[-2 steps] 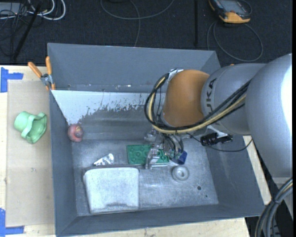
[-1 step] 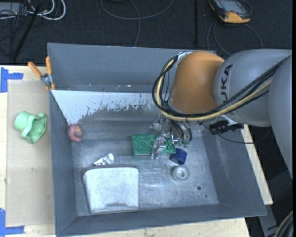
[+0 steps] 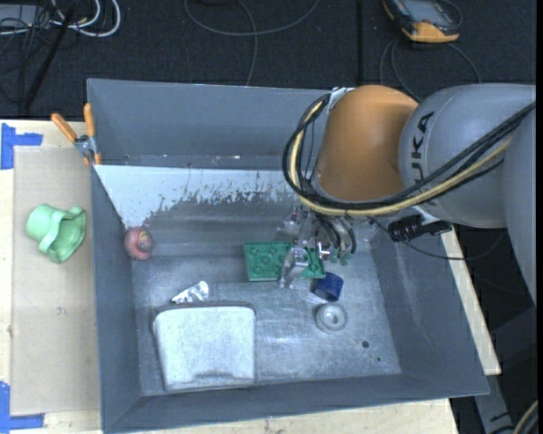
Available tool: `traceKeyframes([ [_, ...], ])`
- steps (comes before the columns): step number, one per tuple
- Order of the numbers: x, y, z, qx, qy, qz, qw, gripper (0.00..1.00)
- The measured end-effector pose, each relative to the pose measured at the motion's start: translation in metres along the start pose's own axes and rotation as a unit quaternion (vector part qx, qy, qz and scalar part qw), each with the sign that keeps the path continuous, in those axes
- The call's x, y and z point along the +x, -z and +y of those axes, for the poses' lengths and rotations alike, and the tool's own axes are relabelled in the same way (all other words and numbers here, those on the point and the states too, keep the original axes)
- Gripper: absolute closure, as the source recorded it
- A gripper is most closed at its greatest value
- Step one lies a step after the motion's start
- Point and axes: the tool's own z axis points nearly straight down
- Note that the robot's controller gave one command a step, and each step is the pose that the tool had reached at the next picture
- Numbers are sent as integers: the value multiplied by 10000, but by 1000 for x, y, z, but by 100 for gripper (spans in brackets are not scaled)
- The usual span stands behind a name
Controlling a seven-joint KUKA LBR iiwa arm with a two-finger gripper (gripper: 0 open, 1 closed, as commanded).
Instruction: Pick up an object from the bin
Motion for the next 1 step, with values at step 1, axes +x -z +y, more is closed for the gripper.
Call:
traceKeyframes([
  [1,-1,21,0,-1,5,-3,10000,100],
])
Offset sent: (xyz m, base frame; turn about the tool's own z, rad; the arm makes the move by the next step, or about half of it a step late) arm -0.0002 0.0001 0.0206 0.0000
